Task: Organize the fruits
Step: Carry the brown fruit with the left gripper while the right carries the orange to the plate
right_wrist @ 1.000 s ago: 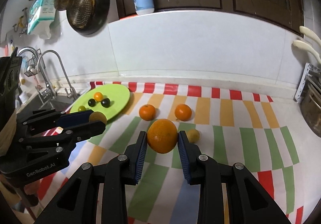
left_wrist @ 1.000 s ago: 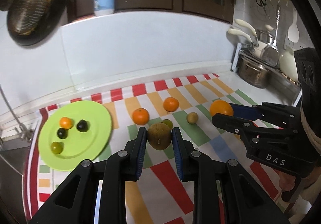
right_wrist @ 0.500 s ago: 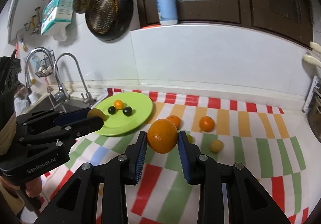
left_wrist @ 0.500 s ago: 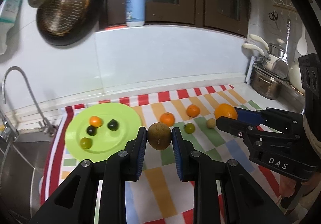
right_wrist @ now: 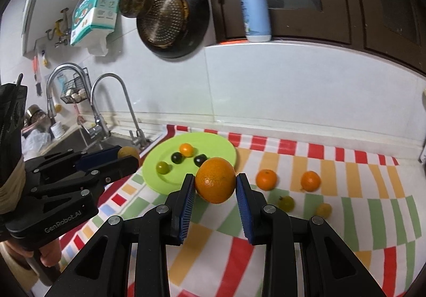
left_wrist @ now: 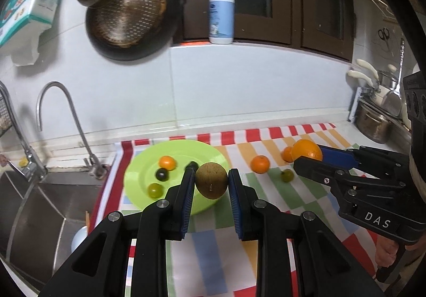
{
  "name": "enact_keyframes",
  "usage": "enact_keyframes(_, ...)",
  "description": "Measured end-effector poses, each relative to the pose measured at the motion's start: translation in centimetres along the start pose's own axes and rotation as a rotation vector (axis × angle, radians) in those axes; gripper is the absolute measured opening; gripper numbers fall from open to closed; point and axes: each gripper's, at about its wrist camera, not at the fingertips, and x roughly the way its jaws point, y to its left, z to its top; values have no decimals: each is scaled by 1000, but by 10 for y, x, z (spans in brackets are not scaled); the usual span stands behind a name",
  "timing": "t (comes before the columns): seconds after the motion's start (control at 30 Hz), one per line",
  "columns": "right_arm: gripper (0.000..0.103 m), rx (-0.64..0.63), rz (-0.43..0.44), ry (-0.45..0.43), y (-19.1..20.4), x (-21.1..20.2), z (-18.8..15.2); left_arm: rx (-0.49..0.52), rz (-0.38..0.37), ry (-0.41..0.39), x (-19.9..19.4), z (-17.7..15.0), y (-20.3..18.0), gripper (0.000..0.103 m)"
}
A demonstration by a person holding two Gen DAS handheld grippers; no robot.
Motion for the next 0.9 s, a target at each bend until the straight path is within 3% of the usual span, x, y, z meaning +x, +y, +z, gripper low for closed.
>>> enact_keyframes(0.47,32,-30,51,25,27,39,21,-19,88,-1,8,4,40,26)
enact_keyframes(0.9,32,-44,66,68,29,76,28,-32,83,28,38,6,57,26)
